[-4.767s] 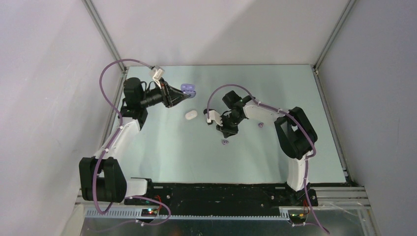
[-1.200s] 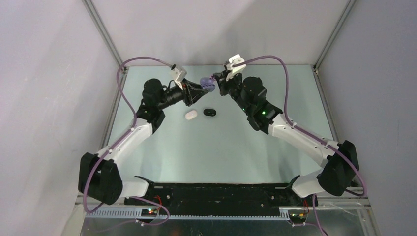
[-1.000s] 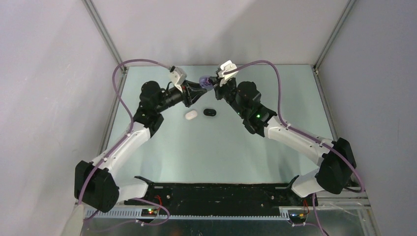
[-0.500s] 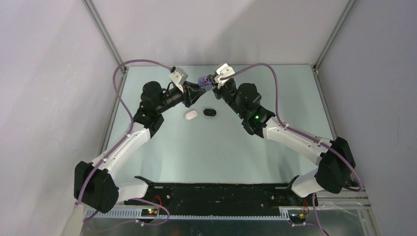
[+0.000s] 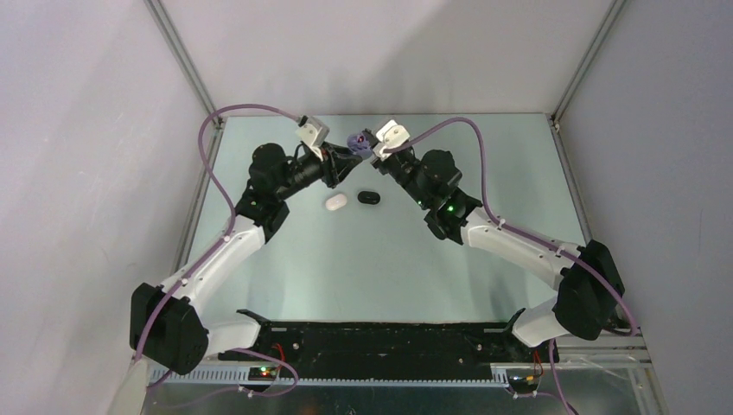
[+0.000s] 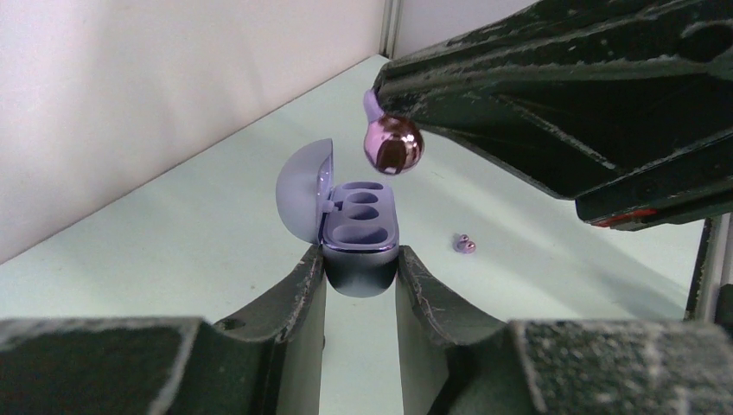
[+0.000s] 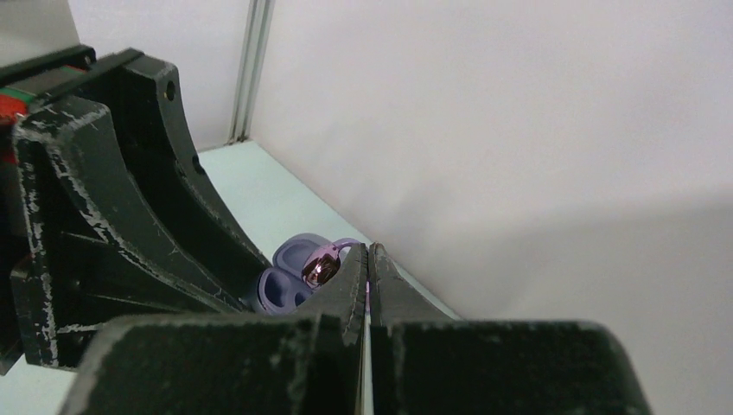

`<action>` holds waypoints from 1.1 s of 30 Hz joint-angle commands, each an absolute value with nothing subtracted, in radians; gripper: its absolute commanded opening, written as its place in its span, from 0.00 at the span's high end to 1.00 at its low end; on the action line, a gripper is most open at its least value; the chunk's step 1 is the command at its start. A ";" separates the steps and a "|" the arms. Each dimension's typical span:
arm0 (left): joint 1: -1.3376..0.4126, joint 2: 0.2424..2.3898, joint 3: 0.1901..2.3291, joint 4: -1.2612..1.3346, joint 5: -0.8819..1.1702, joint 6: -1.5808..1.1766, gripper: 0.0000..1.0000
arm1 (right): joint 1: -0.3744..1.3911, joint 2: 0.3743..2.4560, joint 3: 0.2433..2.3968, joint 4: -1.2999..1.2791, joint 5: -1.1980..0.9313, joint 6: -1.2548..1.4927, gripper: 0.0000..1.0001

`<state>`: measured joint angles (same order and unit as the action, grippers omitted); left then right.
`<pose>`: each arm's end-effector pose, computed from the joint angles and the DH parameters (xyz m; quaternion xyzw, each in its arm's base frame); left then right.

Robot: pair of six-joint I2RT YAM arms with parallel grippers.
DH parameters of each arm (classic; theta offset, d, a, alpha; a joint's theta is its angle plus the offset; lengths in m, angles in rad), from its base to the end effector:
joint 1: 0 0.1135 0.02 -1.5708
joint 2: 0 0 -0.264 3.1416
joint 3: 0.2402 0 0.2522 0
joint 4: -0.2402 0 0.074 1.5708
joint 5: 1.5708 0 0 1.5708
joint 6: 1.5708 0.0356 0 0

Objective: Insert the wireless bluetooth earbuds into the charging case
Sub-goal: Place the earbud in the charging case.

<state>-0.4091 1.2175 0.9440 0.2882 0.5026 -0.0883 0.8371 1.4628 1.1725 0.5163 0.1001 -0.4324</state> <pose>0.2555 -0.1295 0.3543 0.2834 0.6428 -0.3390 0.6257 0.2371 0.2576 0.3879 -0.3374 0.5241 0.1265 0.7717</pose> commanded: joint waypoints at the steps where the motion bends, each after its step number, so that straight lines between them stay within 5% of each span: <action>1: -0.421 1.202 0.988 0.320 0.460 -0.136 1.00 | 0.846 1.469 1.143 0.703 0.114 -0.500 1.00; 11: -0.457 1.169 0.939 0.390 0.395 -0.137 1.00 | 0.862 1.476 1.041 0.994 0.119 -0.560 1.00; 33: -0.486 1.166 0.936 0.477 0.400 -0.113 1.00 | 0.877 1.499 1.014 1.003 0.087 -0.651 1.00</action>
<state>-0.4713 1.2057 0.9367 0.4141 0.4126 -0.1226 0.8650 1.4975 1.0180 0.9421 0.0959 -0.6220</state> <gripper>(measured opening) 0.338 0.009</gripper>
